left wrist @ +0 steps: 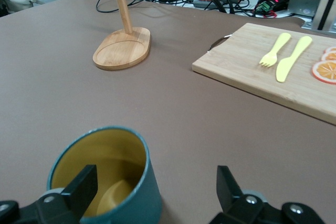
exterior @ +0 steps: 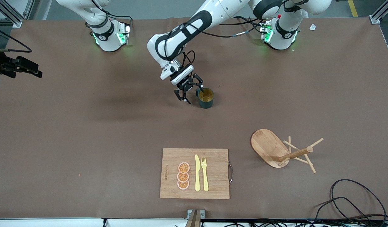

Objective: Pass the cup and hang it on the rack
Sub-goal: 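Move the left gripper over the teal mug and lower it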

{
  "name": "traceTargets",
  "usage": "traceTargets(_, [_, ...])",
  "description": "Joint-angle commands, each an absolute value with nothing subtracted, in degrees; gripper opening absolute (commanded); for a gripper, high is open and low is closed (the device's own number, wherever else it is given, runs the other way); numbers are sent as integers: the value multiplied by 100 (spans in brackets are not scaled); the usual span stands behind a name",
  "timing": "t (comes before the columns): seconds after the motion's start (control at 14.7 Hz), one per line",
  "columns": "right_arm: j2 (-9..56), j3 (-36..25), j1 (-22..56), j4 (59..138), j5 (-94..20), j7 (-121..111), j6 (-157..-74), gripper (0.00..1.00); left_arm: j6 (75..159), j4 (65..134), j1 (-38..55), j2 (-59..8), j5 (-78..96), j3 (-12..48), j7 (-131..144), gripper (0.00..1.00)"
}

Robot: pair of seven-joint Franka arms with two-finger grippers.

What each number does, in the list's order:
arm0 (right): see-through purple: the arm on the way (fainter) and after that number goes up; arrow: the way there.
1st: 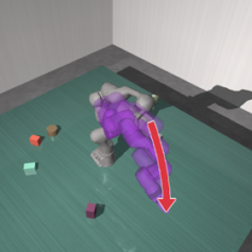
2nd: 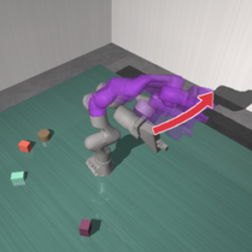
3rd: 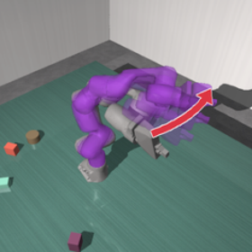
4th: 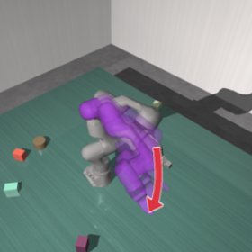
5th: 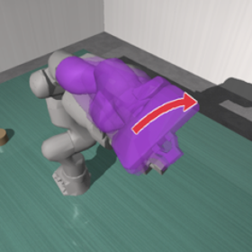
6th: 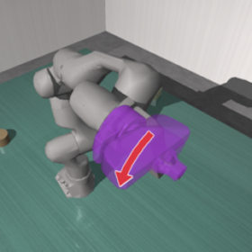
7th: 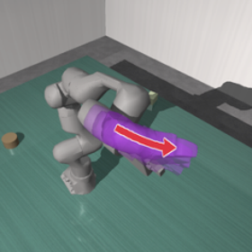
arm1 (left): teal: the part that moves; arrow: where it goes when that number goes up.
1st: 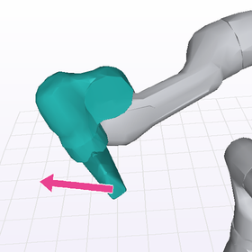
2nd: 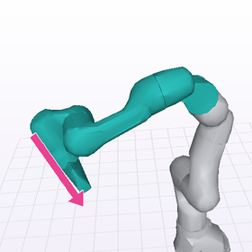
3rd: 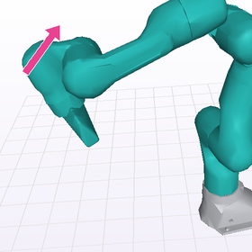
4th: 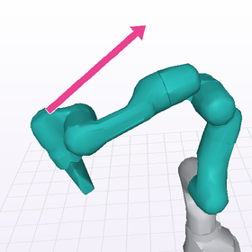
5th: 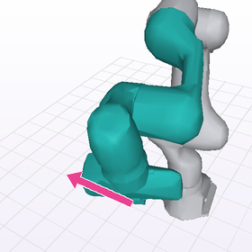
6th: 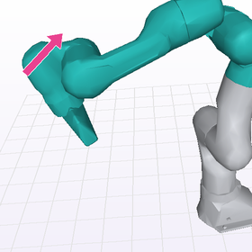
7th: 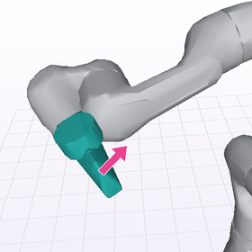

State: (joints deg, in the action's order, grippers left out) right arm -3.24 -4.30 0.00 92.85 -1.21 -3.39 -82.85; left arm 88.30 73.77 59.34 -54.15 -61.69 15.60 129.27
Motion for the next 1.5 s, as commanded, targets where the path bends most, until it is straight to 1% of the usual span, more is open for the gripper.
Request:
traceTargets(0.0, [-553, -396, -26, 9527, -44, -360, -8367, 100, 8728, 7189, 6108, -5537, -6258, 1503, 12929, 100])
traceTargets(0.2, [-641, -396, -18, 9510, -44, -369, -8358, 100, 8728, 7189, 6179, -5686, -6267, 1477, 12937, 100])
traceTargets(0.41, [-650, -387, -18, 9317, -44, -369, -8350, 100, 8728, 7198, 6310, -5783, -6267, 1354, 13008, 100])
traceTargets(1.22, [-633, -396, -9, 9229, 158, -633, -7998, 100, 8631, 7181, 6311, -5634, -6223, 1353, 12788, 100])
traceTargets(1.43, [-642, -404, -9, 9229, 158, -642, -7989, 100, 8508, 7172, 6284, -5424, -6214, 1362, 12368, 100])
